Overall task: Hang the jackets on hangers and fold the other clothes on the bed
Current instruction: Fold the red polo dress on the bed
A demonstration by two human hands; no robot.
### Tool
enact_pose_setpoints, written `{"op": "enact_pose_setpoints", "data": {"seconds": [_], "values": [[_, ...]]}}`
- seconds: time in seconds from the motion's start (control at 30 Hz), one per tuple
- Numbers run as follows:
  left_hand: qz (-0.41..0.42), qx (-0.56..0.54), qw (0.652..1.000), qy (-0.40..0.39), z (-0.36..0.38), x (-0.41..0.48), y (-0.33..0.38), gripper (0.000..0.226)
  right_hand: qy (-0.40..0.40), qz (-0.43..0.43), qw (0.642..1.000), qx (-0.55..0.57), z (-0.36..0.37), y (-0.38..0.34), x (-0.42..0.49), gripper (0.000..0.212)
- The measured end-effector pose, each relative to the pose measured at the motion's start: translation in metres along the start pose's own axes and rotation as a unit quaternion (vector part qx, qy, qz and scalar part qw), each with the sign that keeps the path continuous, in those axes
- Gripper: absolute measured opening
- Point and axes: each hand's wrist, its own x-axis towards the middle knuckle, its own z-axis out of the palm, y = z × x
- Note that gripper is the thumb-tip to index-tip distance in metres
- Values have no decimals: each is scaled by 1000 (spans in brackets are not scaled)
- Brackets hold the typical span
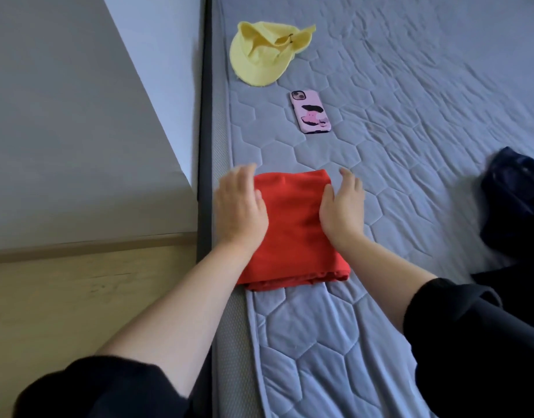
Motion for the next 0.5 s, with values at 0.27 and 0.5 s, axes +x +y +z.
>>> {"op": "enact_pose_setpoints", "data": {"seconds": [0.27, 0.5], "values": [[-38, 146, 922, -357, 24, -31, -31, 64, -286, -50, 928, -232, 13, 35, 7, 66], [-49, 155, 927, -337, 30, -36, -34, 66, -171, 160, 972, 34, 8, 24, 0, 46]]}}
